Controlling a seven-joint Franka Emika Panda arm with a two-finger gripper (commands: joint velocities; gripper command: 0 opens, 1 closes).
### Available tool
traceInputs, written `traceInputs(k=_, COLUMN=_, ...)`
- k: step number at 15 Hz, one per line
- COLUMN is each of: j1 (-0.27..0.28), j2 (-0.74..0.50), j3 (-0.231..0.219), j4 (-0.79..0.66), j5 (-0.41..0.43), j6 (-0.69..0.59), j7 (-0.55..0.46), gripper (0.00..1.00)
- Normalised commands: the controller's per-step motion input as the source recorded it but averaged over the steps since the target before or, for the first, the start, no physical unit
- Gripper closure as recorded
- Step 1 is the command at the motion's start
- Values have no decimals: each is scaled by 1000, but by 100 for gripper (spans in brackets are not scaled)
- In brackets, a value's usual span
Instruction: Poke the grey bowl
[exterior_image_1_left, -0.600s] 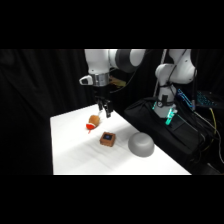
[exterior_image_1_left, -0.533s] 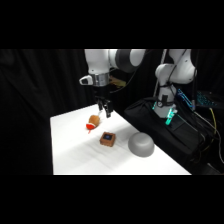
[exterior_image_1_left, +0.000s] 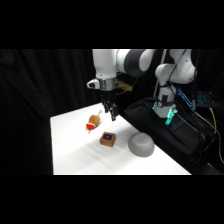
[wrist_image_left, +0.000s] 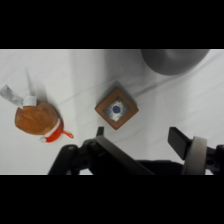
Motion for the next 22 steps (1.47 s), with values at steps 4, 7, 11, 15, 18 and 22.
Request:
traceInputs(k=4, j1=67, j2=-378, j3=87, j4=-486, j5=-158, j6=260, j7=366, gripper=0)
traceInputs(k=7, j1=50, j2=-332, j3=89, j4=-399, j5=-164, j6=222, j7=313, gripper=0)
traceInputs(k=11, j1=63, j2=-269, j3=87, j4=-344, j5=-22, j6=267, j7=186, gripper=51)
traceInputs(k=15, j1=99, j2=-214, j3=101, j4=-302, j5=53, j6=252, j7=105, gripper=98)
traceInputs(k=18, j1=119, j2=-151, j3=116, j4=-252, j5=64, j6=209, j7=116, gripper=100)
traceInputs(k=22, j1=84, j2=0, j3=74, j4=-192, j5=41, j6=328, j7=39, gripper=100)
